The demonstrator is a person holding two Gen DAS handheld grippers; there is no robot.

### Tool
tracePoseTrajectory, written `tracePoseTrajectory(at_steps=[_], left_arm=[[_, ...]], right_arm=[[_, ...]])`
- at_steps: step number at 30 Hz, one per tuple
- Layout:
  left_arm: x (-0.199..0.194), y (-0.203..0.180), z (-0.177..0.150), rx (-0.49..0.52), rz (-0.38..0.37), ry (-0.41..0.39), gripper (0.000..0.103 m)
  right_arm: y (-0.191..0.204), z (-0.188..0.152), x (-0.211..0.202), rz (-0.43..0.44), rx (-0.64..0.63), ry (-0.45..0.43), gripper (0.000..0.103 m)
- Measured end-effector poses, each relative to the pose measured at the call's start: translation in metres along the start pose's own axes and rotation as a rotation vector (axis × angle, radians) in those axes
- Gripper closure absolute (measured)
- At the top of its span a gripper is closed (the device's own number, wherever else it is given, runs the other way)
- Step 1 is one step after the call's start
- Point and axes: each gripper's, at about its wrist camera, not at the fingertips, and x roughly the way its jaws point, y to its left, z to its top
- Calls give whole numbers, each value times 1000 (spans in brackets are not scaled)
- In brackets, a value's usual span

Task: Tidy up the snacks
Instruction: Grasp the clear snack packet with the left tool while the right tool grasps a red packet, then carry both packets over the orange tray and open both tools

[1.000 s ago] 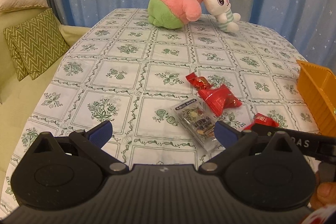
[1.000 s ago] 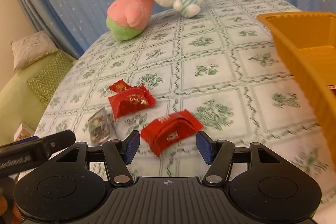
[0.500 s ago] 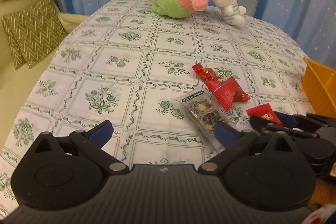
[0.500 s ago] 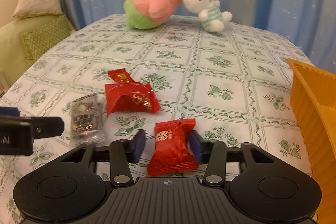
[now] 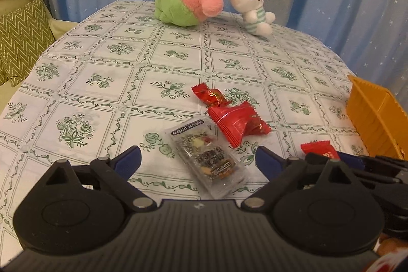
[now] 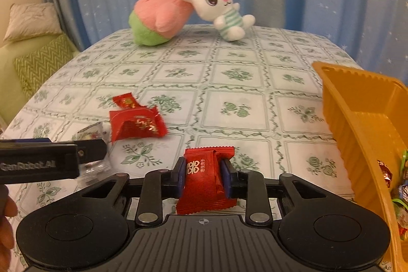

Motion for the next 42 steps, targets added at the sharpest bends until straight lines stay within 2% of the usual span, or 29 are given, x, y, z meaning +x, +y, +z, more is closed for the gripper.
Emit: tracePoseTrajectory(at_steps=[9, 11, 14, 15, 16, 25, 31, 36, 42], left_arm=[[23, -11, -1, 58, 53, 6, 21], [24, -14, -1, 80, 57, 4, 27], [20, -15, -3, 117, 70, 8, 47], [18, -14, -3, 125, 78, 7, 60], [16, -13, -4, 126, 80, 5, 67], [12, -14, -5, 163, 68, 16, 69], [0, -17, -10, 140, 33, 22, 69], [-21, -28, -11, 161, 21, 4, 69], [-56, -44, -21, 140, 14, 0, 69]], right_arm=[[-3, 0, 2, 1, 26, 14, 74], [-2, 0, 2, 1, 18, 13, 74], [-4, -1, 3, -2, 23, 21, 74], [-5, 0, 3, -3, 30, 24, 74], [-7, -1, 3, -3, 35, 25, 74], [-5, 0, 4, 9, 39, 23, 74], [-2, 2, -3, 19, 17, 9, 74], [-5, -2, -22, 15, 25, -4, 74], [-15, -7, -59, 7, 46, -11, 74]])
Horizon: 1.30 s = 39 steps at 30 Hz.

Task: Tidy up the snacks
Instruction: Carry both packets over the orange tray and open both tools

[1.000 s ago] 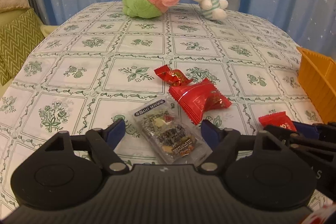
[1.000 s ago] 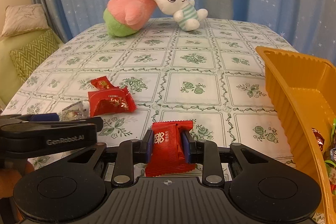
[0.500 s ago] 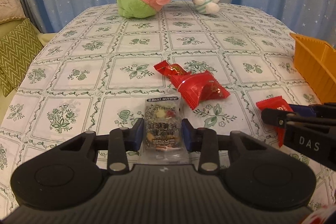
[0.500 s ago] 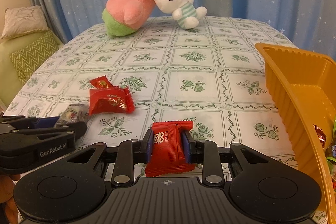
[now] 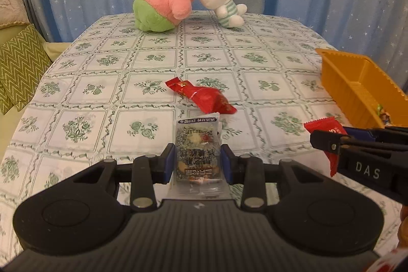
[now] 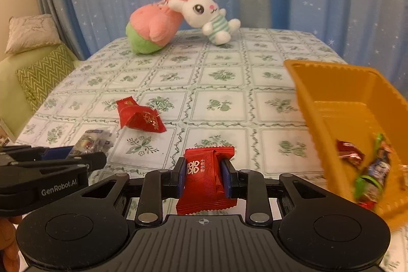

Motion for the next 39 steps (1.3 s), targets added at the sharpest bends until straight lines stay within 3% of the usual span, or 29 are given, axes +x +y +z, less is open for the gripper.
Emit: tracePoseTrajectory(at_steps=[20, 39], left_arm=[[-121, -66, -22, -37, -62, -16, 69], [-154, -113, -18, 12, -125, -40, 69]], right_arm=[[-27, -19, -140, -34, 59, -81, 74], [-70, -33, -198, -94, 108, -115, 74]])
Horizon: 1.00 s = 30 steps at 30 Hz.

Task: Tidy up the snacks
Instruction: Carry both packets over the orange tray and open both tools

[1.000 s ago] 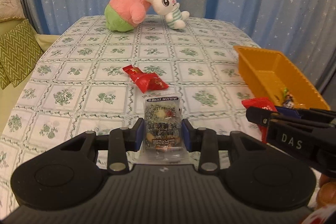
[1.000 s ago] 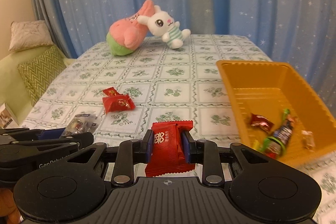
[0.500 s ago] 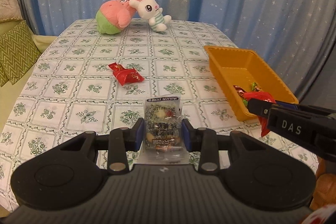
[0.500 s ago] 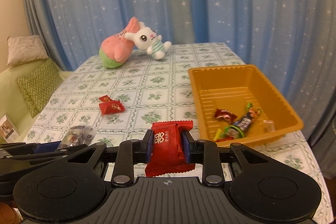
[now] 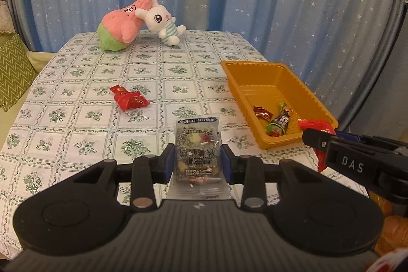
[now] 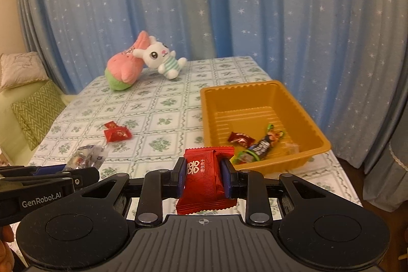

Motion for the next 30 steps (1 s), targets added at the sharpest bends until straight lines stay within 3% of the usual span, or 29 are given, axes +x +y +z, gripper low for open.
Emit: tracePoseTrajectory(at_steps=[16, 30], left_arm=[[20, -47, 15, 53, -85, 8, 69], [59, -87, 35, 99, -151, 26, 69]], right_arm=[[-56, 5, -8, -75, 74, -4, 74], [-95, 13, 15, -110, 87, 17, 74]])
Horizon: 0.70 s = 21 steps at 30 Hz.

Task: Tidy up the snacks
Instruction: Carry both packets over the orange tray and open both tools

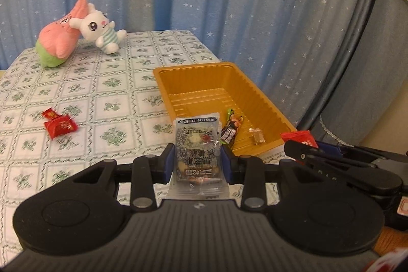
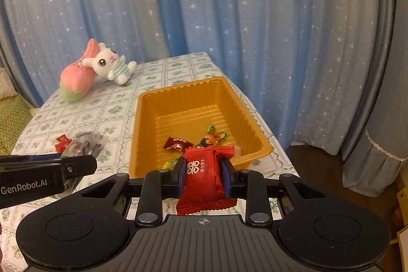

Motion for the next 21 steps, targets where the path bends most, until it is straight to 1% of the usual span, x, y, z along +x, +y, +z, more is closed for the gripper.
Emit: tracePoseTrajectory(at_steps=[6, 12, 21], left_arm=[[22, -8, 10, 15, -20, 8, 69], [48, -13, 20, 35, -30, 22, 69], [84, -15, 31, 62, -44, 48, 69]], right_arm=[[-9, 8, 17, -1, -1, 5, 74], [-23, 21, 38, 7, 29, 15, 74], [-30, 37, 66, -1, 5, 27, 74]])
